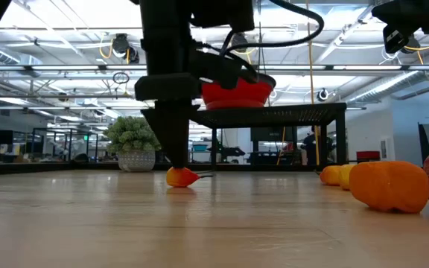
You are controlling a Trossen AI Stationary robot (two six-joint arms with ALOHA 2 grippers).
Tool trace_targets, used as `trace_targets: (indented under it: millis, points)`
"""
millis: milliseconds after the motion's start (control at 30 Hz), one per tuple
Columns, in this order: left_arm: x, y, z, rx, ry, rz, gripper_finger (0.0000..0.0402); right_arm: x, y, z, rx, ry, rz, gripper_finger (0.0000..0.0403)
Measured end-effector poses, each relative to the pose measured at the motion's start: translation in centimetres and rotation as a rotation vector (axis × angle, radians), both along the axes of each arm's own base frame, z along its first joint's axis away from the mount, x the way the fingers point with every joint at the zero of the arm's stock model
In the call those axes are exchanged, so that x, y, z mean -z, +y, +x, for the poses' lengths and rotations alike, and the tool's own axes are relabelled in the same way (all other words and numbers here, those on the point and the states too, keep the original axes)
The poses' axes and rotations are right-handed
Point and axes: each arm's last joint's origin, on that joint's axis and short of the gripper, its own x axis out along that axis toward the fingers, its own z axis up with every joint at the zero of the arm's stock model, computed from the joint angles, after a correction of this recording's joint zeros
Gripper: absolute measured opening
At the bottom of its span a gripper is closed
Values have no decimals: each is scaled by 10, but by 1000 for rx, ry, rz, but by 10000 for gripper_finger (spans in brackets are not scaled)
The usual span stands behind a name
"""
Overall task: Pick & Place Fruit
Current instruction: Put the pear into the red strainer bowl
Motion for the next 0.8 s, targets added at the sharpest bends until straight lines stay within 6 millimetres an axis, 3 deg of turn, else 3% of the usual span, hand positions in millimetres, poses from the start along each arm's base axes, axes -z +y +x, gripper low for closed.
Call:
trace_targets:
  millis: [333,667,800]
  points:
    - [21,-2,-3,53,-16,-73,326,0,0,0,0,0,0,0]
    - [26,-2,-3,129,-35,-75,325,0,0,0,0,0,0,0]
    - [26,0,-2,157,-37,-81,301,0,0,0,0,0,0,0]
